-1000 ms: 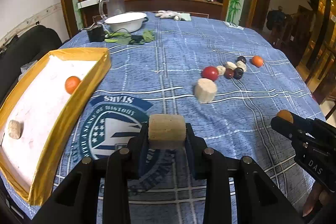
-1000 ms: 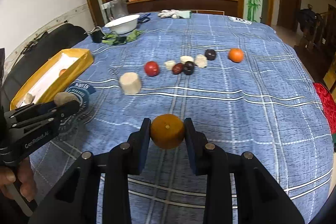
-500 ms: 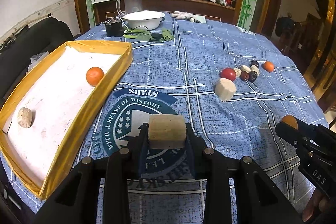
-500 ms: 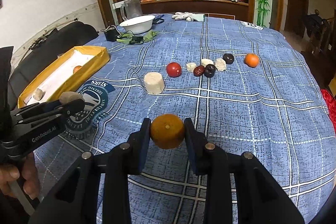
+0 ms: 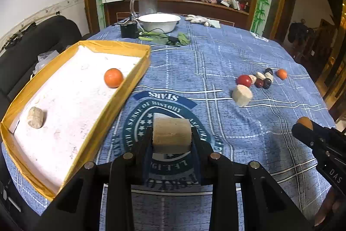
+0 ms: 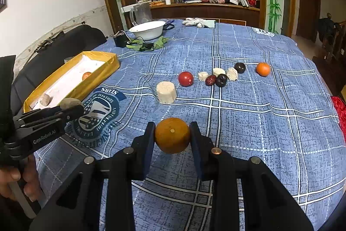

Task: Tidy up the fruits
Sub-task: 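Carry the held bun and orange over to the foam tray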

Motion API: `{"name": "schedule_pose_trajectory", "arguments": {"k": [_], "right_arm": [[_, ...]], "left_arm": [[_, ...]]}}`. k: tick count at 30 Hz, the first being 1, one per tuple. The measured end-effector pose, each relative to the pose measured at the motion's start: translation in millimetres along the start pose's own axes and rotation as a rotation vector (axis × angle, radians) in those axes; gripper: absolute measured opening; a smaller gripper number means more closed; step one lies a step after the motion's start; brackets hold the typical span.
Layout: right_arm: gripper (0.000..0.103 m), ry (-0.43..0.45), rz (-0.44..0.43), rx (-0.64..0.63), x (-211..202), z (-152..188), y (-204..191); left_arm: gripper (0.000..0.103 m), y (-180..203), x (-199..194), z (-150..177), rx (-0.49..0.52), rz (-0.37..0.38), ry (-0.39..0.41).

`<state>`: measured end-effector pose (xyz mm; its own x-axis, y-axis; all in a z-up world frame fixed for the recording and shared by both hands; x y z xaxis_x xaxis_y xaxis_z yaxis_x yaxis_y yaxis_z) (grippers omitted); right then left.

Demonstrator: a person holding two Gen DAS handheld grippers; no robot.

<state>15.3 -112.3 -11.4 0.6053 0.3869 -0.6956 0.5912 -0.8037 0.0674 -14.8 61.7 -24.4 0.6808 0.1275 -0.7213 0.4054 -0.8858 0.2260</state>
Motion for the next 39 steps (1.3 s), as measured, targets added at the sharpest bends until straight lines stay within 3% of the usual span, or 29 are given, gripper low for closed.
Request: {"name": "schedule_pose_trajectory", "arguments": {"k": [24,39], "right_arm": [[0.034,0.041,-0.074,-0.059,1.2,-21.5,-26.8],[0.034,0.067,-0.13,-0.118,6.4,-46.3,-57.4]], "left_arm": [[0.031,-38.5,-15.8,-15.9,-0.072,-0.055,0.041],[0.031,-81.9,-21.2,-30.2,-0.151,-0.117,0.064]]}}
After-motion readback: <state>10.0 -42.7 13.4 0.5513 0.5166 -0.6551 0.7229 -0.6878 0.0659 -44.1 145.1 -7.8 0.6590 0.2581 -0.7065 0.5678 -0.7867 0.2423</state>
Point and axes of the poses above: each gripper's, at about its wrist camera, not at the fingertips, and x roughly the way its jaws point, y to its right, z to its underside, the point moved 2 cm from there along x, roughly the way its jaws point, and after that the axes turned 15 degrees about -x, right-handed, at the moved point
